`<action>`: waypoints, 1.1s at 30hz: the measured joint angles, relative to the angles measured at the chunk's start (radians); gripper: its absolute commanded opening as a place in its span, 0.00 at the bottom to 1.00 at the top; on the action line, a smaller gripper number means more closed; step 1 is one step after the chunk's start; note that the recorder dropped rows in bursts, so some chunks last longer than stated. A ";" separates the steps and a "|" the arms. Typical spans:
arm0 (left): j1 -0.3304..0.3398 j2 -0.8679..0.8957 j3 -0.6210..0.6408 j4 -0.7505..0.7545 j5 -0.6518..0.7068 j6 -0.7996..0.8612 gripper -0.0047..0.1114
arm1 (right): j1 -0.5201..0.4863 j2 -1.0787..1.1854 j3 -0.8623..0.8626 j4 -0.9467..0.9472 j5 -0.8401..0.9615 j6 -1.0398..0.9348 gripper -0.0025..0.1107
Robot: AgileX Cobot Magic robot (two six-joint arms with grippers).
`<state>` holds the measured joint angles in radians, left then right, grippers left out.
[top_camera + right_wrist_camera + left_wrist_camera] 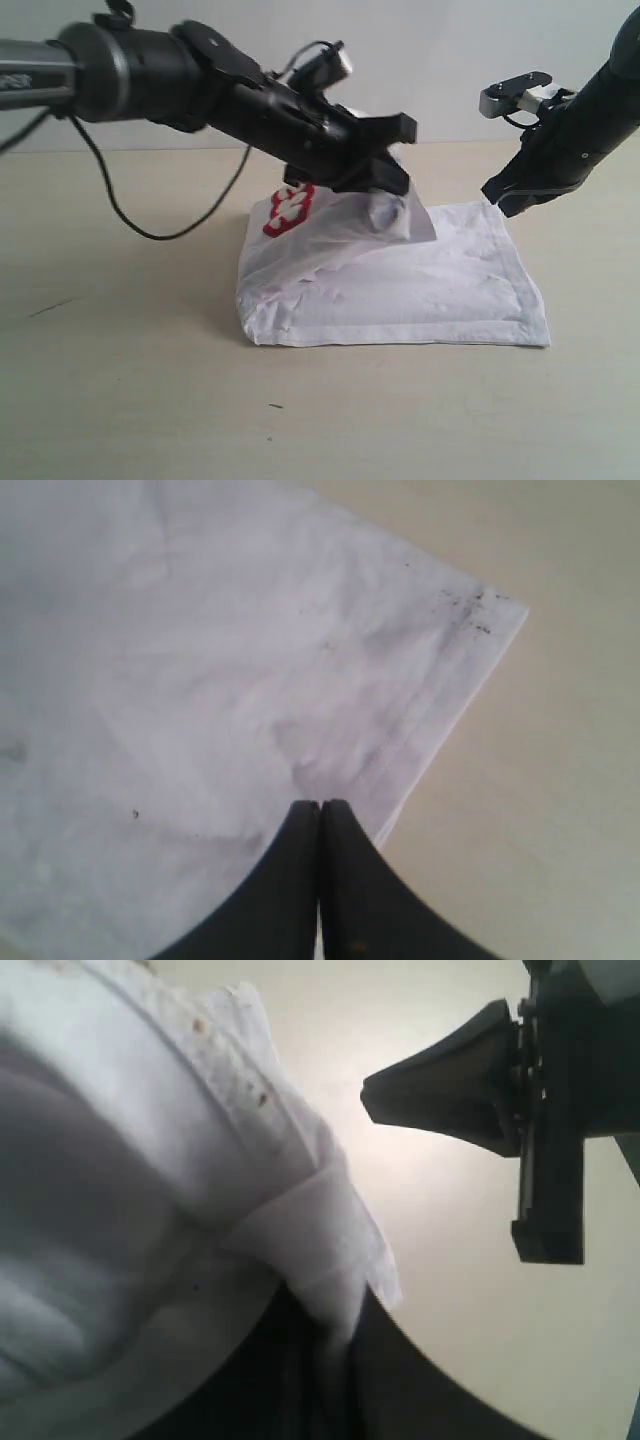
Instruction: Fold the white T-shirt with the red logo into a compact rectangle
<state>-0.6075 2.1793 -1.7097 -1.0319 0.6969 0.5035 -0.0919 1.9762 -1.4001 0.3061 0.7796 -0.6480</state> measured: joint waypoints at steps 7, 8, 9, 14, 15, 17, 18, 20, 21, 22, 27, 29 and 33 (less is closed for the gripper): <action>-0.100 0.110 -0.113 -0.029 -0.032 -0.009 0.08 | 0.000 0.000 0.000 0.000 -0.006 0.010 0.02; -0.105 0.113 -0.131 -0.031 -0.022 -0.011 0.13 | 0.000 0.000 0.000 0.000 -0.009 0.014 0.02; -0.108 0.118 -0.140 -0.031 -0.011 -0.011 0.19 | 0.000 0.000 0.000 0.000 -0.011 0.017 0.02; -0.118 0.137 -0.156 -0.038 0.007 -0.006 0.83 | 0.000 -0.004 0.000 0.000 -0.021 0.028 0.02; -0.118 0.140 -0.157 -0.040 0.005 -0.003 0.91 | 0.000 -0.004 0.000 0.000 -0.025 0.034 0.02; -0.120 0.142 -0.158 -0.046 0.001 0.028 0.94 | 0.000 -0.008 0.000 -0.002 -0.038 0.046 0.02; -0.120 0.142 -0.160 -0.047 0.001 0.047 0.94 | 0.000 -0.010 0.000 -0.002 -0.044 0.054 0.02; -0.120 0.142 -0.167 -0.054 0.003 0.090 0.94 | 0.000 -0.017 0.000 -0.007 -0.057 0.061 0.02; -0.120 0.142 -0.171 -0.056 0.007 0.109 0.94 | 0.000 -0.019 0.000 -0.007 -0.064 0.066 0.02; -0.118 0.142 -0.177 -0.056 0.012 0.121 0.94 | 0.000 -0.021 0.000 -0.007 -0.068 0.065 0.02; -0.080 0.136 -0.193 0.010 0.088 0.138 0.94 | 0.000 -0.023 0.000 -0.010 -0.071 0.068 0.02; -0.049 0.134 -0.195 0.064 0.154 0.135 0.94 | 0.000 -0.023 0.000 -0.017 -0.068 0.068 0.02; -0.003 0.132 -0.195 0.220 0.290 0.109 0.94 | 0.000 -0.023 0.000 -0.026 -0.046 0.068 0.02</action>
<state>-0.6100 2.3111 -1.9050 -0.8121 0.9870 0.6130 -0.0919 1.9530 -1.4001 0.2805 0.7335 -0.5805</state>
